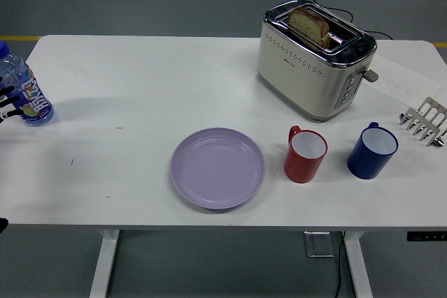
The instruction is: Push plate across desktop
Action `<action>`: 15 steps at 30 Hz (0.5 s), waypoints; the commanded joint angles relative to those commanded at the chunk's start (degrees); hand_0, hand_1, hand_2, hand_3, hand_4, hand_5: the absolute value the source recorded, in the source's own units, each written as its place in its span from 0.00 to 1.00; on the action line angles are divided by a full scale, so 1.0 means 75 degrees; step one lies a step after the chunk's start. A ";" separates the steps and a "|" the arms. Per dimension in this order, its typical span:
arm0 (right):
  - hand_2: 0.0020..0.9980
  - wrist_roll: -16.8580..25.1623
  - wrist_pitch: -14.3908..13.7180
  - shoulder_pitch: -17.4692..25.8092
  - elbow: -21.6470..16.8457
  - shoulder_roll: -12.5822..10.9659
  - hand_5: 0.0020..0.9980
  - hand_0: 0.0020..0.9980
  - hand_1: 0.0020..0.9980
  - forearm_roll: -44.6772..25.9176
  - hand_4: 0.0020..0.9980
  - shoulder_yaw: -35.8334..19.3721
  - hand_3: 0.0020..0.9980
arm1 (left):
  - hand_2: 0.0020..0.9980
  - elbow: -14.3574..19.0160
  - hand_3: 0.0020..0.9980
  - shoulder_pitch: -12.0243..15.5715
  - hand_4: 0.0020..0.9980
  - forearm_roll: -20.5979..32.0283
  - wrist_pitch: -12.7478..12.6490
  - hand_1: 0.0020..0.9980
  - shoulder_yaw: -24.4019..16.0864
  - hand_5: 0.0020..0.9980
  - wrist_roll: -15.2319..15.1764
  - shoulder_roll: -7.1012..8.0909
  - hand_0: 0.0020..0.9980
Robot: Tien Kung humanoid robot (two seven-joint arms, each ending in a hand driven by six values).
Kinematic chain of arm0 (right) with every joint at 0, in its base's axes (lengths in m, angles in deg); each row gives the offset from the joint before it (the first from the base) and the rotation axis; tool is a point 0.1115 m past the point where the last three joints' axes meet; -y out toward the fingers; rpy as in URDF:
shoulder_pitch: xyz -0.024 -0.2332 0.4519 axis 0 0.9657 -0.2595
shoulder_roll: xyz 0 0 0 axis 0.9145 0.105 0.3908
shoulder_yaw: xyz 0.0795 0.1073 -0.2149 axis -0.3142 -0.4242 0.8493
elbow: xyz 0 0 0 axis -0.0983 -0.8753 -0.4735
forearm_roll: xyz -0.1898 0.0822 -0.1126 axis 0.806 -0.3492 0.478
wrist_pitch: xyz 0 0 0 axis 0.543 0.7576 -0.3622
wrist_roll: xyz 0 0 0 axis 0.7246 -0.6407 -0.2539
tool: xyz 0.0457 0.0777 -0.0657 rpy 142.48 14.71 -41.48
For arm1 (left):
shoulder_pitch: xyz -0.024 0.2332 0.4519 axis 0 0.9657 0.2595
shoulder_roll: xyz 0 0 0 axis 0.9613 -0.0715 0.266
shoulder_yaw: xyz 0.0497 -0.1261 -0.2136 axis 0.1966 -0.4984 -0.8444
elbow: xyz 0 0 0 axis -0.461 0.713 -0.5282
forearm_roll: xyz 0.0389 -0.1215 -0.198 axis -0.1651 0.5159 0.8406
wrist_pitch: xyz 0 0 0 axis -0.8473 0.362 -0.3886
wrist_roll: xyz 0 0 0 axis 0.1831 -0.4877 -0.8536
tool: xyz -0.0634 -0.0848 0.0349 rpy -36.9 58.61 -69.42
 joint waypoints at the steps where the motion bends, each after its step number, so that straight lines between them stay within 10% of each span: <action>1: 0.62 0.0001 0.0001 -0.0002 0.0000 0.0000 0.52 0.59 0.53 -0.0005 0.38 0.0004 0.61 | 0.62 -0.0004 0.69 -0.0001 0.51 0.0164 -0.0019 0.58 0.0020 1.00 0.0043 -0.0003 0.39; 15: 0.62 -0.0002 -0.0002 0.0013 -0.0004 0.0011 0.52 0.59 0.53 -0.0032 0.38 0.0011 0.61 | 0.64 -0.0023 0.71 0.0131 0.51 0.3180 0.0439 0.64 0.0038 1.00 0.0961 -0.0312 0.55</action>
